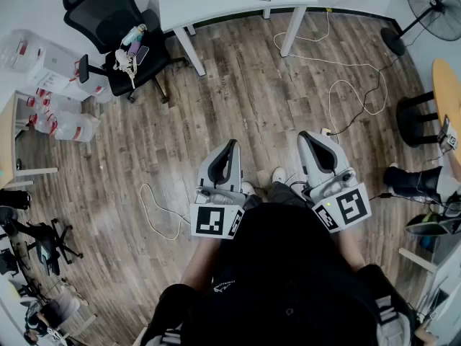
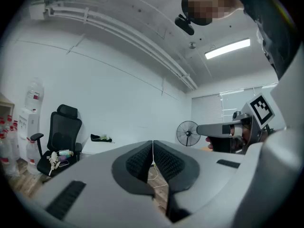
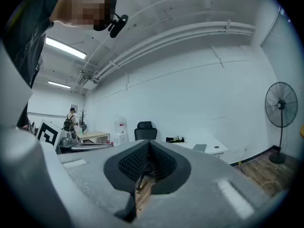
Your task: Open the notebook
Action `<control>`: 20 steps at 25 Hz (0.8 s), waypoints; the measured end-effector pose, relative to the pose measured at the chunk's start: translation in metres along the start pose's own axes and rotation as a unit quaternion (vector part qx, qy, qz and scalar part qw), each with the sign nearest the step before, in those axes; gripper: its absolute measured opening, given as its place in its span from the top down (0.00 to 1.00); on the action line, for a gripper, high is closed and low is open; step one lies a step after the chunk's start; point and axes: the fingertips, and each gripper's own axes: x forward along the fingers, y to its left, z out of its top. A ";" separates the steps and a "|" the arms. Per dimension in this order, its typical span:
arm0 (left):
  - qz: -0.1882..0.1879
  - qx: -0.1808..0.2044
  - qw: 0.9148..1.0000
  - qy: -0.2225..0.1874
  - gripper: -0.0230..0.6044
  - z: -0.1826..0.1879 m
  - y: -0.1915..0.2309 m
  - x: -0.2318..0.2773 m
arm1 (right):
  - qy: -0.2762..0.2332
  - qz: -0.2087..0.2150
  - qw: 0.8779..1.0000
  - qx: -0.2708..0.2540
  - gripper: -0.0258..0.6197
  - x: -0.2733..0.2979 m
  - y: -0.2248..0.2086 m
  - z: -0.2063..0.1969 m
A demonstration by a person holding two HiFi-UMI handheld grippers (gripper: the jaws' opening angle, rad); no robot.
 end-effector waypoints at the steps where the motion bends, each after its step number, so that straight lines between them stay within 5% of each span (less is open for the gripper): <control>1: -0.005 0.006 1.000 -0.002 0.95 0.000 -0.001 0.005 | -0.004 0.000 1.000 -0.002 0.95 0.001 -0.001 0.001; 8: -0.022 0.023 0.999 -0.016 0.95 0.003 -0.027 0.021 | -0.008 -0.022 1.000 0.004 0.95 -0.017 -0.028 -0.006; 20: 0.022 0.044 0.999 -0.010 0.95 -0.001 -0.061 0.069 | -0.019 0.006 1.000 -0.001 0.95 -0.029 -0.103 0.002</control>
